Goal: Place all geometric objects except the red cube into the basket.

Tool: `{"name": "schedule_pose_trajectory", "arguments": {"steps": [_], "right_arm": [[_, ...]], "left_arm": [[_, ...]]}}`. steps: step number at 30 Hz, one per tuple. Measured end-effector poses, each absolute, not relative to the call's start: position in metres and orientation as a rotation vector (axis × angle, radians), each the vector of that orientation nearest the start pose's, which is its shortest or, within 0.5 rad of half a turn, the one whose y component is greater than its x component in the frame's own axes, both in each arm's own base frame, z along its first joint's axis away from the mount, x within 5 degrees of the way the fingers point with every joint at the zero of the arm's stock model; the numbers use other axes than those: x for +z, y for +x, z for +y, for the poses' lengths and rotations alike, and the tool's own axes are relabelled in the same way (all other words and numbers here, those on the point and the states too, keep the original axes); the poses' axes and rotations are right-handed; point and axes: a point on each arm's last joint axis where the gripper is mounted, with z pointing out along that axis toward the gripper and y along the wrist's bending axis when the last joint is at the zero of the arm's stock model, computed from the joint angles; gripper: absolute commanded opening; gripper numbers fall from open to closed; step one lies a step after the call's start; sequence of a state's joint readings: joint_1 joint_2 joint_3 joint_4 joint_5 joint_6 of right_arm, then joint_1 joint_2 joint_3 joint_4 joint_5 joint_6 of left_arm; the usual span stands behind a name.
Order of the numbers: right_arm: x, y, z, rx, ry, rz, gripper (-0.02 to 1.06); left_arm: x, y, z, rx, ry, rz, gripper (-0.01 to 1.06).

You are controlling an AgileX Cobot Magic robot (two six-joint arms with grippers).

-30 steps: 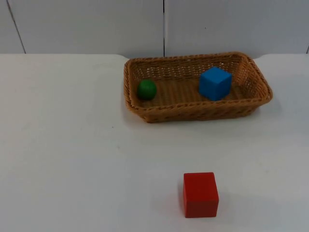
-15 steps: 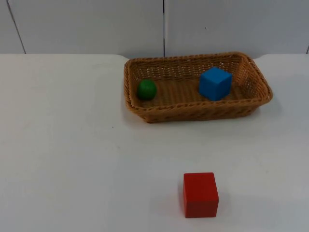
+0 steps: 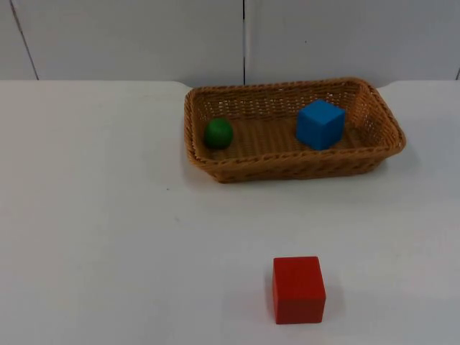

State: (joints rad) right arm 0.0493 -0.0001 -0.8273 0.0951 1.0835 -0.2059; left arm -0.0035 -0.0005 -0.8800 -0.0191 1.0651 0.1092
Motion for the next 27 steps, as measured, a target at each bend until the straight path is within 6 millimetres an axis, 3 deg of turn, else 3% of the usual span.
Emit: {"name": "schedule_pose_trajectory", "arguments": {"steps": [11, 15, 22, 27], "right_arm": [[0.322, -0.039, 0.006, 0.054, -0.198, 1.945, 1.05], [0.297, -0.023, 0.006, 0.059, -0.194, 2.039, 1.05], [0.281, -0.011, 0.006, 0.048, -0.188, 2.062, 1.05], [0.279, -0.009, 0.006, 0.048, -0.186, 2.056, 1.05]], "left_arm": [[0.334, -0.045, -0.003, -0.014, 0.063, 1.891, 1.05], [0.322, -0.037, -0.003, -0.018, 0.059, 1.943, 1.05], [0.308, -0.027, -0.003, -0.018, 0.056, 1.993, 1.05], [0.284, -0.014, -0.003, -0.019, 0.056, 2.081, 1.05]]}}
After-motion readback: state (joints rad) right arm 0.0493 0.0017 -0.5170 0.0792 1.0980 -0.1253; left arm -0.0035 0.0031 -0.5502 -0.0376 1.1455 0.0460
